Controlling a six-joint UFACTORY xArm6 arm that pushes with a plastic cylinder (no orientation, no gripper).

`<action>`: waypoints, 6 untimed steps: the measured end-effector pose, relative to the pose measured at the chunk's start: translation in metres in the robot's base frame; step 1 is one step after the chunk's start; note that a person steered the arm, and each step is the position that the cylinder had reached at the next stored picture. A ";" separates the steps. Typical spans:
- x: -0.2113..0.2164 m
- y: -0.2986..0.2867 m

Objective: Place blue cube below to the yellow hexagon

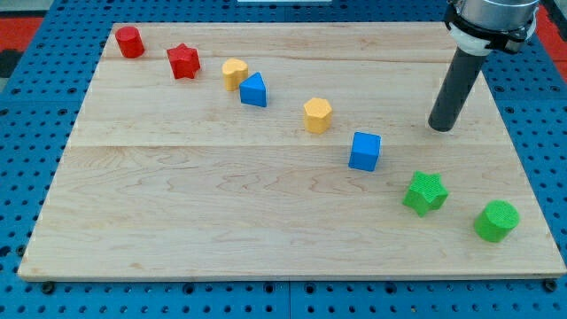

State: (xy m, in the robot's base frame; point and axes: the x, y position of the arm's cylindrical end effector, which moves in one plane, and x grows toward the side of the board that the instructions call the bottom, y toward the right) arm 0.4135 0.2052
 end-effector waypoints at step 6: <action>0.066 -0.127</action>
